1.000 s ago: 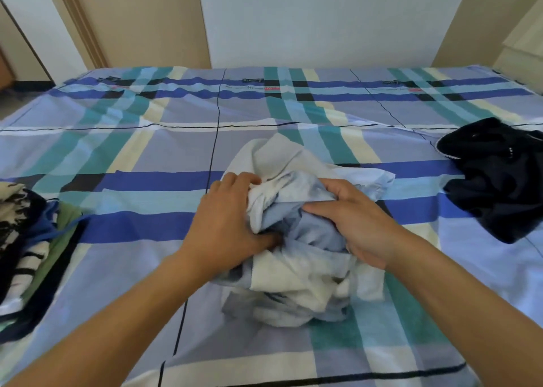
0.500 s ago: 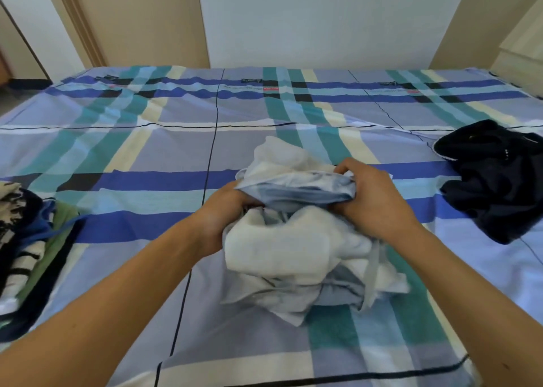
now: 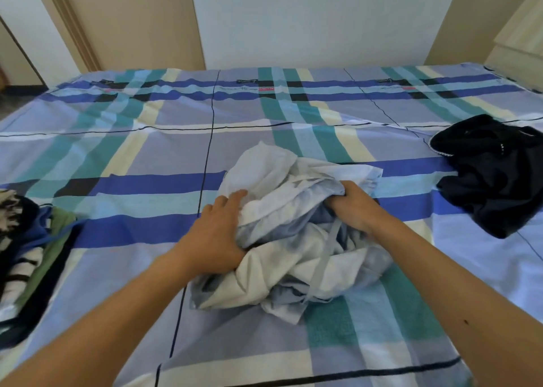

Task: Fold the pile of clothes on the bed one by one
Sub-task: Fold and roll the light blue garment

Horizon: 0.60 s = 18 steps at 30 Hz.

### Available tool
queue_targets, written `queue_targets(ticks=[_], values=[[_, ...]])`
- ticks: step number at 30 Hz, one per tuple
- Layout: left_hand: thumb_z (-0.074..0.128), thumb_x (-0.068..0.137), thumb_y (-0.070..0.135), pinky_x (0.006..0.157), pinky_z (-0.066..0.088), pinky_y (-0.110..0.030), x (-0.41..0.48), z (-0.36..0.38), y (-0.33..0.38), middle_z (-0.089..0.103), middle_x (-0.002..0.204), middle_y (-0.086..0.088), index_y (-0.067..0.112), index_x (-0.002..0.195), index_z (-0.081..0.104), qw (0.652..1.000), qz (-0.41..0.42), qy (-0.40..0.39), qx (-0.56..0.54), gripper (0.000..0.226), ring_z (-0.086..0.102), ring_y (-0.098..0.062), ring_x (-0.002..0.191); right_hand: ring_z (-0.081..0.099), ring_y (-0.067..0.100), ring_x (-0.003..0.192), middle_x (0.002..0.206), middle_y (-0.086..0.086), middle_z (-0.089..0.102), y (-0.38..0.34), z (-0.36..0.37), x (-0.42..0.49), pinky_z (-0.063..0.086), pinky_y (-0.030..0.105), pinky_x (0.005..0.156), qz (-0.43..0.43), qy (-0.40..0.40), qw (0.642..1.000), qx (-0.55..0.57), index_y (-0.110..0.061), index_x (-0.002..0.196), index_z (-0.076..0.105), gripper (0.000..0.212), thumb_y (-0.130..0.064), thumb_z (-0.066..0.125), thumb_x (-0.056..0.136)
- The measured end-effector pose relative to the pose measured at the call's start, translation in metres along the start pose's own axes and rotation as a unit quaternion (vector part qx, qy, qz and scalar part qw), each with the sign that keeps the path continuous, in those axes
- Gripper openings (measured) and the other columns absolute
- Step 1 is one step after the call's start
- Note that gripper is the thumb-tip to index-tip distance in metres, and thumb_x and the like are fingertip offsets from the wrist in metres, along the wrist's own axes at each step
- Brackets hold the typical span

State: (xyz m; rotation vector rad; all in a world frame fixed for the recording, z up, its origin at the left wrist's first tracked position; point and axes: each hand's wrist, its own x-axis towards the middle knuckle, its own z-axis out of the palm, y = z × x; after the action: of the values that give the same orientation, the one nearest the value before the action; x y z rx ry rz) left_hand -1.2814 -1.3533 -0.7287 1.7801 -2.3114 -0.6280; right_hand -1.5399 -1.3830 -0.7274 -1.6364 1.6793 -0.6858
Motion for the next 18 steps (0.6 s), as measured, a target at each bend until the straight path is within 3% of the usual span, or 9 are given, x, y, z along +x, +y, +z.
queue_targets(ticks=[2,4,6,8,10,13,15,17,18], values=[[0.085,0.062,0.056,0.119,0.023,-0.051,0.004,0.016,-0.003,-0.006,0.163,0.005,0.038,0.154,-0.014,0.999,-0.001,-0.006,-0.054,0.137,0.003,-0.026,0.151,0.061,0.014,0.087,0.097,0.003,0.069,-0.004,0.005,-0.003,0.051,0.034,0.083,0.023,-0.021,0.995,0.094,-0.021,0.097,0.066,0.024,-0.009,0.045,0.098],[0.082,0.045,0.074,0.123,0.014,-0.042,0.012,0.022,-0.001,-0.024,0.162,0.013,0.04,0.151,-0.025,0.988,0.034,0.01,-0.151,0.155,-0.013,-0.014,0.152,0.062,0.018,0.104,0.107,0.002,0.068,-0.009,0.015,-0.007,0.049,0.038,0.1,0.054,-0.052,0.982,0.171,-0.02,0.111,0.063,0.02,-0.013,0.047,0.101],[0.085,0.04,0.073,0.119,0.014,-0.02,0.017,0.019,0.006,-0.012,0.162,0.024,0.034,0.154,-0.021,0.969,0.082,0.011,-0.232,0.16,-0.006,0.004,0.15,0.061,0.019,0.113,0.116,0.004,0.067,-0.012,0.026,-0.01,0.046,0.04,0.106,0.045,-0.09,0.973,0.207,-0.015,0.123,0.061,0.024,-0.016,0.047,0.104],[0.092,0.056,0.043,0.109,0.028,-0.007,0.015,0.015,0.007,0.023,0.155,0.034,0.03,0.158,0.009,0.946,0.105,-0.023,-0.307,0.132,0.023,0.011,0.143,0.066,0.005,0.101,0.105,-0.007,0.071,-0.019,0.027,-0.015,0.052,0.028,0.094,0.008,-0.11,0.97,0.218,-0.024,0.114,0.064,0.02,-0.018,0.048,0.104],[0.086,0.073,0.018,0.094,0.048,-0.014,0.01,0.01,0.009,0.064,0.127,0.025,0.031,0.135,0.052,0.923,0.098,-0.066,-0.367,0.072,0.059,-0.001,0.12,0.065,-0.009,0.082,0.084,-0.02,0.071,-0.024,0.018,-0.018,0.048,0.015,0.079,-0.052,-0.113,0.974,0.191,-0.03,0.097,0.063,0.018,-0.014,0.055,0.1],[0.072,0.085,0.009,0.077,0.057,-0.022,0.006,0.003,0.019,0.077,0.098,0.003,0.02,0.11,0.068,0.881,0.02,-0.082,-0.466,0.027,0.072,-0.016,0.093,0.068,-0.002,0.092,0.095,-0.014,0.076,-0.028,-0.008,-0.02,0.049,0.013,0.081,-0.125,-0.183,0.963,0.151,-0.02,0.106,0.066,0.031,0.004,0.069,0.086],[0.067,0.084,0.012,0.07,0.058,-0.028,0.005,-0.004,0.026,0.077,0.091,-0.007,0.011,0.105,0.07,0.818,-0.063,-0.085,-0.566,0.021,0.073,-0.021,0.082,0.067,0.01,0.094,0.105,0.0,0.074,-0.023,-0.027,-0.013,0.051,0.015,0.079,-0.122,-0.146,0.979,0.066,-0.015,0.115,0.062,0.047,0.007,0.077,0.077],[0.068,0.074,0.021,0.081,0.057,-0.037,0.004,-0.012,0.035,0.076,0.101,-0.016,0.007,0.107,0.072,0.756,-0.11,-0.11,-0.636,0.035,0.073,-0.028,0.087,0.062,0.02,0.085,0.096,0.006,0.066,-0.015,-0.038,-0.007,0.048,0.024,0.069,-0.099,-0.027,0.994,-0.04,-0.019,0.112,0.052,0.052,0.002,0.08,0.073],[0.067,0.073,0.023,0.084,0.057,-0.039,0.004,-0.014,0.039,0.075,0.104,-0.018,0.007,0.107,0.072,0.739,-0.116,-0.108,-0.654,0.038,0.072,-0.029,0.089,0.06,0.025,0.086,0.095,0.005,0.062,-0.012,-0.04,-0.005,0.048,0.031,0.072,-0.094,0.056,0.989,-0.101,-0.022,0.114,0.048,0.056,-0.003,0.079,0.072]])
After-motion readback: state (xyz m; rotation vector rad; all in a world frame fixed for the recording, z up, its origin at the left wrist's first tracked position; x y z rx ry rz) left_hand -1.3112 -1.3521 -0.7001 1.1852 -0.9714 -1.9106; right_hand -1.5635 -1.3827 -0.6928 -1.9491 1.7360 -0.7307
